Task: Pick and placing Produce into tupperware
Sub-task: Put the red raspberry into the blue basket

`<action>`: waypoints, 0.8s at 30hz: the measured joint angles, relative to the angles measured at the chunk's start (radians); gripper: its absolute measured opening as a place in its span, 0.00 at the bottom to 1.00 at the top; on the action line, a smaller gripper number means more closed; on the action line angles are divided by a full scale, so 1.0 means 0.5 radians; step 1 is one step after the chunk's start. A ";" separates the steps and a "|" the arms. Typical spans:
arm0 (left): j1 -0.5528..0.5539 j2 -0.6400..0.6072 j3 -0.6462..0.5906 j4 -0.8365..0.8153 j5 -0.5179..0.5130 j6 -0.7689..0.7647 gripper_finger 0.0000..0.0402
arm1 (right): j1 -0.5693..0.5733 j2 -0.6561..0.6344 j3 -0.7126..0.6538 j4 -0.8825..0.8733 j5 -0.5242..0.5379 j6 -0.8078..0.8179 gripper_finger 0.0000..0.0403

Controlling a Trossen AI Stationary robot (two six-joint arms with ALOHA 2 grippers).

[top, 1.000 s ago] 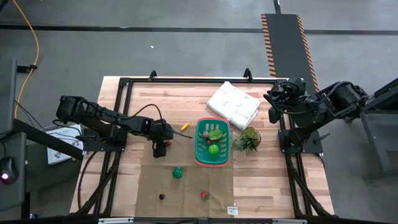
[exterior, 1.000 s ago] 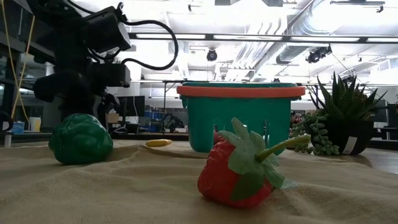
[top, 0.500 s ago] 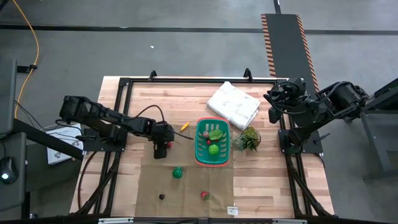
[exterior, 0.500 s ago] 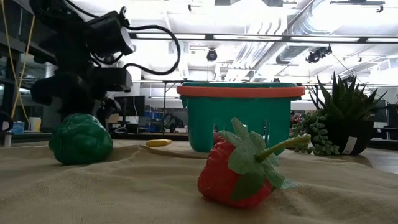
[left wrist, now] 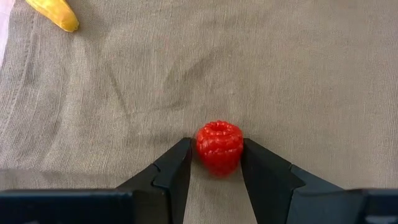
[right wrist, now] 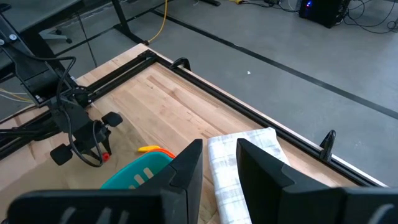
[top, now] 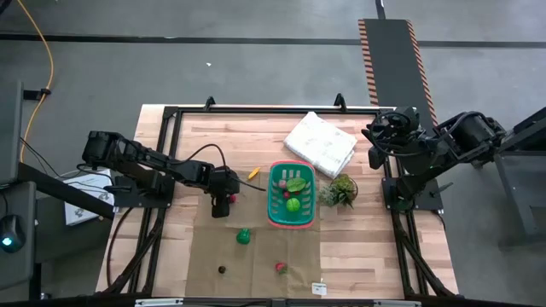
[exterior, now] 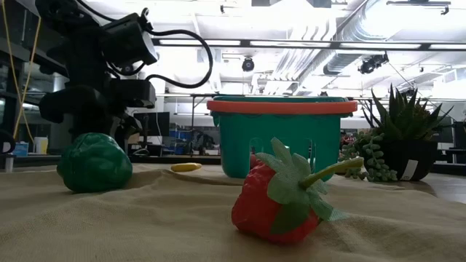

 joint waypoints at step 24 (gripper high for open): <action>-0.002 0.008 0.202 -0.249 0.094 0.080 0.22 | 0.000 0.000 0.000 0.000 0.000 -0.005 0.22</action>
